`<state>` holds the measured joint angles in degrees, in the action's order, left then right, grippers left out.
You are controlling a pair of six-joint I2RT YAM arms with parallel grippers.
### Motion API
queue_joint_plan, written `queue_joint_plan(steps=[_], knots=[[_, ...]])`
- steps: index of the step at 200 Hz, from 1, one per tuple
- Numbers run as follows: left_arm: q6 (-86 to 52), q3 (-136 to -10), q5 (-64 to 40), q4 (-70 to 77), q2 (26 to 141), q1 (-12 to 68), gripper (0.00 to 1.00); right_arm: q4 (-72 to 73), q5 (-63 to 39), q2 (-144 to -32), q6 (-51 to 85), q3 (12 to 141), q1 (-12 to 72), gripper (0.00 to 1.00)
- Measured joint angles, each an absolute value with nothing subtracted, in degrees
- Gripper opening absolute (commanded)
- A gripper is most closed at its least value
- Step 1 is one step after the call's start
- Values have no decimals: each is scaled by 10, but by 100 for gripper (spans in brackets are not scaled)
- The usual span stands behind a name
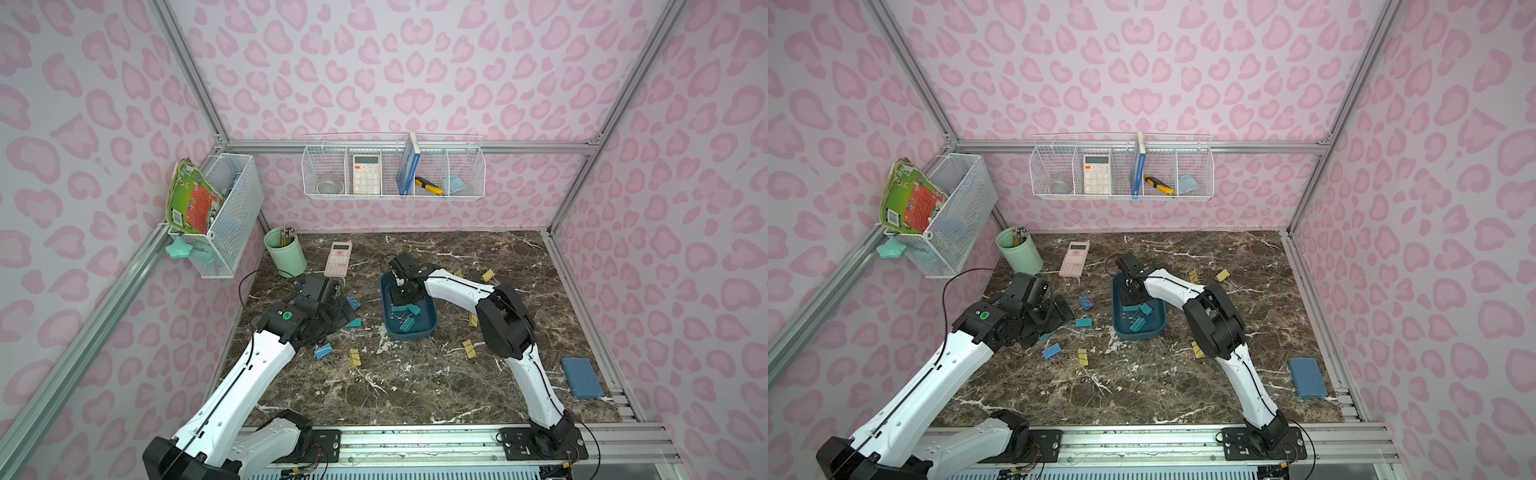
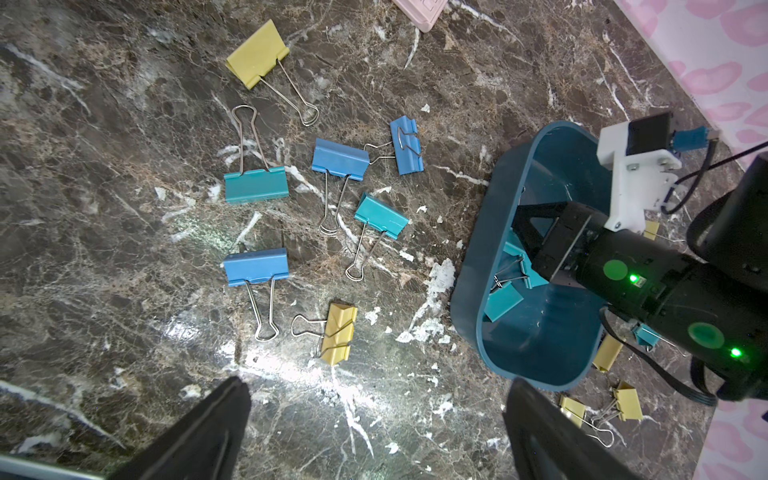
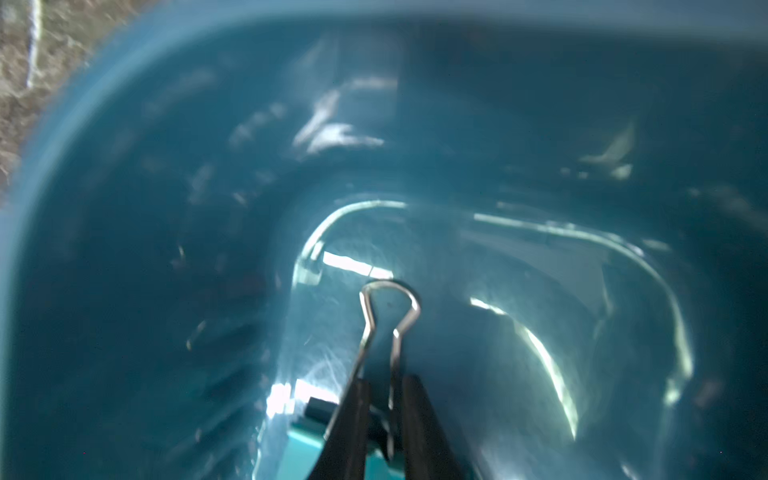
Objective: Take out the binder clips from the storage box
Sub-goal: Pick up the binder clip from the storage box.
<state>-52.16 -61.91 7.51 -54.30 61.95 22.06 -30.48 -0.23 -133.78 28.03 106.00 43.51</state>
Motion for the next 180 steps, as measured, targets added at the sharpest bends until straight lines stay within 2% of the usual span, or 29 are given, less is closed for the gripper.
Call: queue_joint_plan(steps=[9,57,105,134,180], knots=[[-521,-619,76,-545,620,221,99,-304,0,-1341,278,1065,436,0],[-521,-616,75,-548,615,221,99,-330,12,-1319,282,1063,439,0],[-516,-615,61,-533,633,221,99,-339,44,-1201,286,1044,415,0],[-508,-623,39,-512,667,221,99,-328,63,-1108,299,962,389,0],[-494,-656,2,-471,741,223,99,-319,88,-925,321,749,343,0]])
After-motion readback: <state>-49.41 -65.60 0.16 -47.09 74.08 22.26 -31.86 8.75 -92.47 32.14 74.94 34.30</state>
